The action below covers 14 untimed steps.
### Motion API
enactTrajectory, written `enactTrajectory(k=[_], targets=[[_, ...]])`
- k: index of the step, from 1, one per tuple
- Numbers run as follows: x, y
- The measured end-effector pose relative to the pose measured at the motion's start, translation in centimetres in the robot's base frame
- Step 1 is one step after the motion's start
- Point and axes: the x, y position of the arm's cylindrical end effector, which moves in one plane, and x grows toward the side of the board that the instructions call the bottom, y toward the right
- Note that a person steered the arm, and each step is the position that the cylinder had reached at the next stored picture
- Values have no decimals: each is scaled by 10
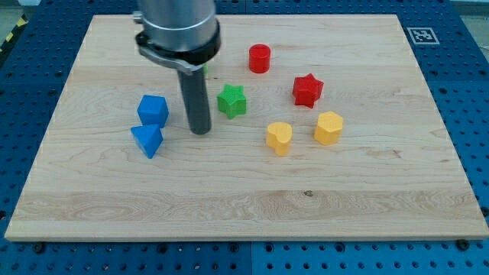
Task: Place the green star towards the top left side of the red star
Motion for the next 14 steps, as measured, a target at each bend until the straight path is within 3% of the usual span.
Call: enactTrajectory(k=[2, 5, 11, 14], targets=[[-3, 8], [-64, 28], [-98, 113], [-105, 98]])
